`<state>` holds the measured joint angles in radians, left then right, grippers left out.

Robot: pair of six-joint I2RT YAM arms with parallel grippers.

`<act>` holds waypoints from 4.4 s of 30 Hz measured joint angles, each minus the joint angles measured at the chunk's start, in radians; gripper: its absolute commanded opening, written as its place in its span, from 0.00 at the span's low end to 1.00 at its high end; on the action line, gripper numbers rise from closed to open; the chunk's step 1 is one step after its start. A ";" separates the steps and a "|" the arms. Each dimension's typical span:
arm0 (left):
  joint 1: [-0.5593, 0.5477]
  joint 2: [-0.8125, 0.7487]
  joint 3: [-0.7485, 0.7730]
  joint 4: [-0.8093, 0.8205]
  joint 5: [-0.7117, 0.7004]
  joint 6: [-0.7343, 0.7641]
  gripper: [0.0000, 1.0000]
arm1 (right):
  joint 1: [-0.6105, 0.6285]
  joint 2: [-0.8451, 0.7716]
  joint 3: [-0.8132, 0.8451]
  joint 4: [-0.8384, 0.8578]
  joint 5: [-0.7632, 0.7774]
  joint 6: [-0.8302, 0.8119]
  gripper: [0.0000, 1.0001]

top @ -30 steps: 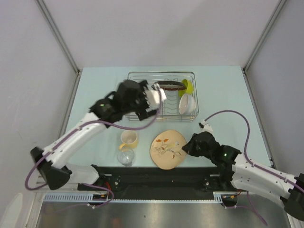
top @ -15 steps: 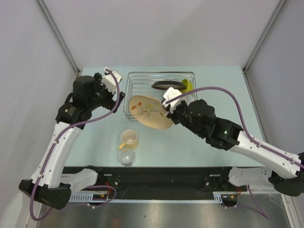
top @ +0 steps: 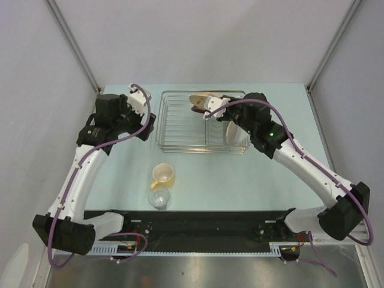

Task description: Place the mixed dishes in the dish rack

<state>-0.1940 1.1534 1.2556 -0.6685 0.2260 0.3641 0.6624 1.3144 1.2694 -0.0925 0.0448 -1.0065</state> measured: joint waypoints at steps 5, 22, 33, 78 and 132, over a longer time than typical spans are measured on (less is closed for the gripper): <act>0.018 0.037 0.000 0.023 0.015 -0.009 0.99 | -0.026 0.002 -0.019 -0.006 -0.079 -0.071 0.00; 0.018 0.066 -0.006 0.063 0.022 -0.028 0.99 | -0.030 -0.032 -0.196 -0.038 -0.166 -0.089 0.00; 0.018 0.067 -0.018 0.078 0.023 -0.035 0.99 | -0.042 -0.047 -0.208 -0.027 -0.183 -0.096 0.00; 0.020 0.072 -0.088 0.128 0.023 -0.050 0.99 | -0.128 0.089 -0.235 0.054 -0.301 -0.091 0.00; 0.036 -0.238 -0.302 -0.180 0.050 0.131 1.00 | 0.335 0.265 -0.007 -0.193 -0.050 1.230 0.83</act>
<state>-0.1581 0.9157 0.9535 -0.8482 0.2760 0.4950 0.9970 1.5795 1.2625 -0.2859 -0.0048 0.2234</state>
